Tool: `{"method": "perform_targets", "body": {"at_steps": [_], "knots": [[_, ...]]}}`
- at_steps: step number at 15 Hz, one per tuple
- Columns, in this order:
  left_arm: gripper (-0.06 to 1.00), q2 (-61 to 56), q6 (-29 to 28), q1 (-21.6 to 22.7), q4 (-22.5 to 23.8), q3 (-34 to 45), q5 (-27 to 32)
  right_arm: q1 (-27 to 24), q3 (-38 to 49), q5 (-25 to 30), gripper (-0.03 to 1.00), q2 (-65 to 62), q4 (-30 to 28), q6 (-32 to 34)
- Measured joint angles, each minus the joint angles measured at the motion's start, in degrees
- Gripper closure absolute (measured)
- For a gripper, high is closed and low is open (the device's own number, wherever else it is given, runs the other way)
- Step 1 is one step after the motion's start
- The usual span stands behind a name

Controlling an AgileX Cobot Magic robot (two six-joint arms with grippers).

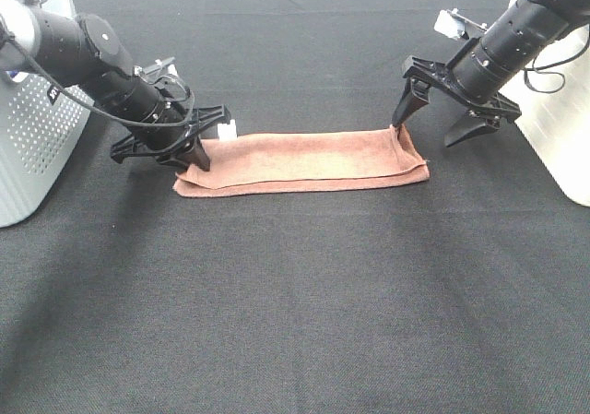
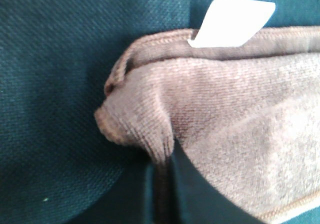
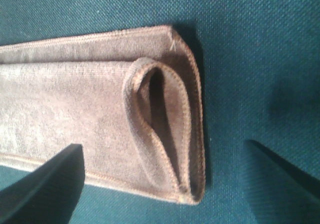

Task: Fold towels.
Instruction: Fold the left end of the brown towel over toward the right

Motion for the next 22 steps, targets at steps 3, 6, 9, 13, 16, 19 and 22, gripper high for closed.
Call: {"method": "perform_targets", "body": {"at_steps": [3,6,9,13,16,19,22], "knots": [[0.91,-0.29,-2.58,-0.06,8.48,-3.90,7.16,0.00,0.00,-0.06,0.17,0.00,0.00,0.00],[0.91,-2.81,-10.26,-0.06,24.29,-11.23,18.51,0.00,0.00,-0.06,0.17,0.00,0.06,0.00],[0.91,-4.18,-12.43,-0.06,27.44,-18.85,28.02,0.00,0.00,0.00,0.17,0.00,0.06,0.00],[0.91,-3.95,-10.26,-3.67,4.93,-23.26,27.67,0.00,0.00,1.03,0.17,0.00,0.06,0.00],[0.91,-2.06,-9.68,-7.45,-3.38,-23.26,21.08,0.00,0.00,1.09,0.17,0.00,0.06,0.00],[0.91,2.69,-10.03,-11.69,-4.30,-23.26,14.61,0.00,0.00,1.60,0.17,0.00,0.17,0.00],[0.83,6.47,-14.78,-13.35,-4.30,-23.26,9.51,0.00,0.00,2.52,0.17,0.00,0.23,0.00]]}}
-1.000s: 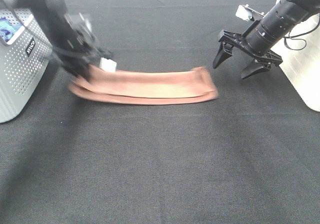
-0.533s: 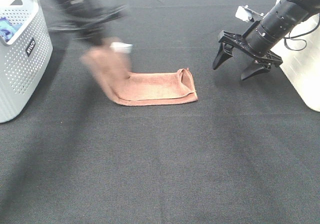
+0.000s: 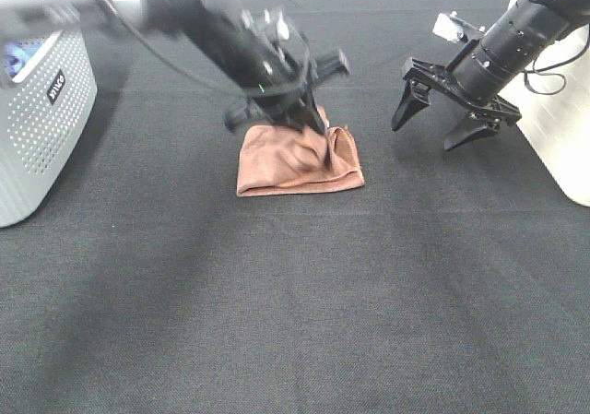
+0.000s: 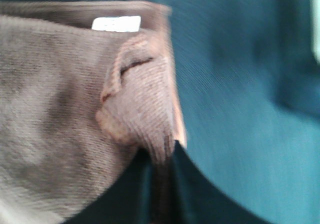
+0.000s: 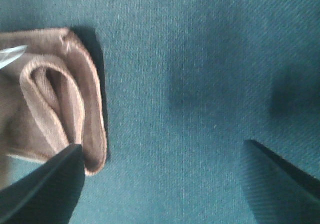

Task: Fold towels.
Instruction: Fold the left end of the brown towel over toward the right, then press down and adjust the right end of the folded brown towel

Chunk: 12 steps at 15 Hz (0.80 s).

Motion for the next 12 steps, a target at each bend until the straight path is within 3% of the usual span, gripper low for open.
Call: {"method": "perform_targets", "body": {"at_steps": [1,3,4,6,10,12], "knots": [[0.72,0.74,-1.32,-0.17,-0.40,0.00,-1.43,0.00,0.00,0.06,0.17,0.00,0.06,0.00],[0.47,0.86,-0.80,-0.46,-5.50,0.00,-5.56,0.00,0.00,0.52,0.17,0.00,0.40,0.00],[0.43,0.86,0.69,-0.74,-8.25,0.00,-7.28,0.00,0.00,0.86,0.17,0.00,0.80,0.00],[0.41,0.74,3.84,-0.86,-11.69,0.00,-10.14,0.00,0.00,2.12,0.17,-0.34,2.75,-0.92],[0.41,-0.86,10.31,1.03,-11.80,0.00,-10.54,0.00,0.00,4.58,0.17,-2.81,9.05,-6.02],[0.41,-2.86,13.87,5.27,-10.31,0.00,-8.25,0.63,0.00,8.31,0.17,-3.32,18.79,-10.71]]}}
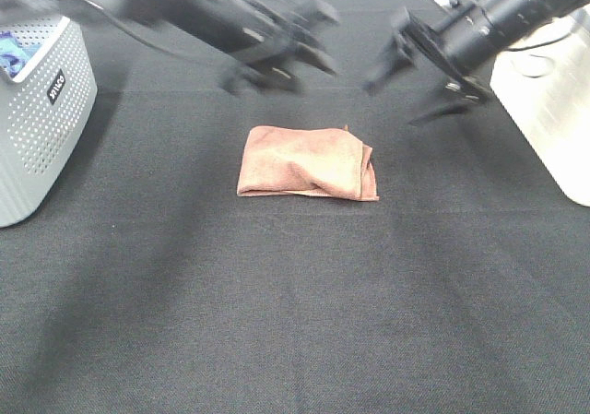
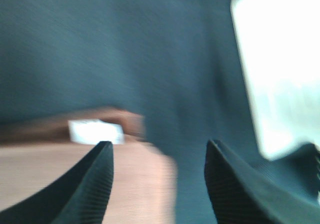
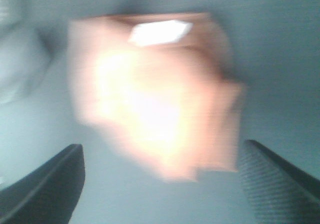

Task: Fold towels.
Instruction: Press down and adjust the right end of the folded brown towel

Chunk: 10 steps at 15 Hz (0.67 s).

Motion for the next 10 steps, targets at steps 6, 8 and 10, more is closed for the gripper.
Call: {"method": "perform_targets", "body": {"at_steps": [6,8,10], "knots": [[0.41,-2.69,0.52,6.36,8.59,0.00,12.03,8.14,0.00,0.06,0.18,7.28,19.77,-13.64],[0.41,-2.69,0.52,6.36,10.37,0.00,15.58,6.36,0.00,-1.26,0.18,12.20,20.68,-14.67],[0.41,-2.69,0.52,6.36,10.60,0.00,16.62,5.04,0.00,-1.55,0.18,13.41,20.68,-14.67]]}}
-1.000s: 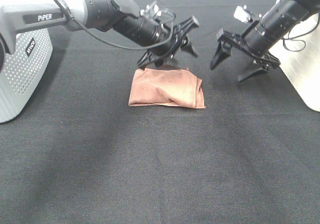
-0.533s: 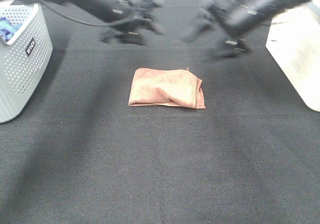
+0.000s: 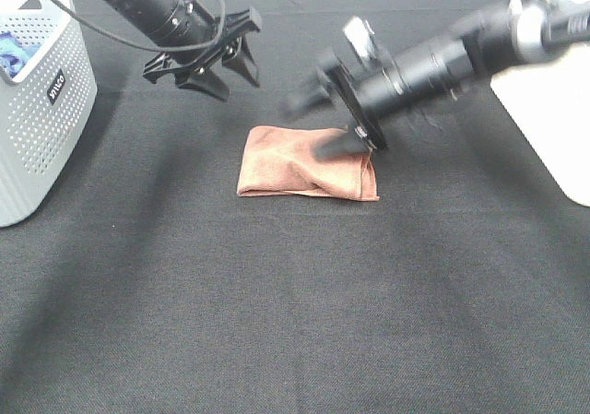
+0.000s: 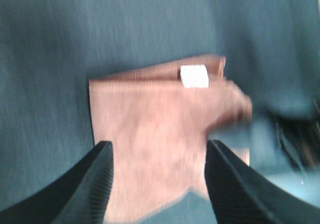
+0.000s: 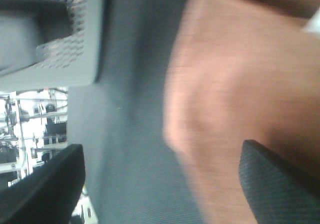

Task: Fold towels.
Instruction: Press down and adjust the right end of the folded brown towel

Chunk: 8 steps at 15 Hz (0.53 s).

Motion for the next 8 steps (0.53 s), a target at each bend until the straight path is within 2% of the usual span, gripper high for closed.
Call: {"method": "perform_targets", "body": {"at_steps": [3,5,8], "knots": [[0.41,-0.06,0.00,0.00,0.29,0.00,2.64,-3.32,0.00,-1.15,0.18,0.52,-1.03,-0.06],[0.41,-0.74,0.00,0.00,0.86,0.00,4.41,-4.30,0.00,-2.35,0.18,0.46,-5.04,0.17],[0.41,-4.35,0.00,0.00,3.84,0.00,6.88,-4.41,0.00,-1.03,0.18,-2.64,-9.74,1.03]]}}
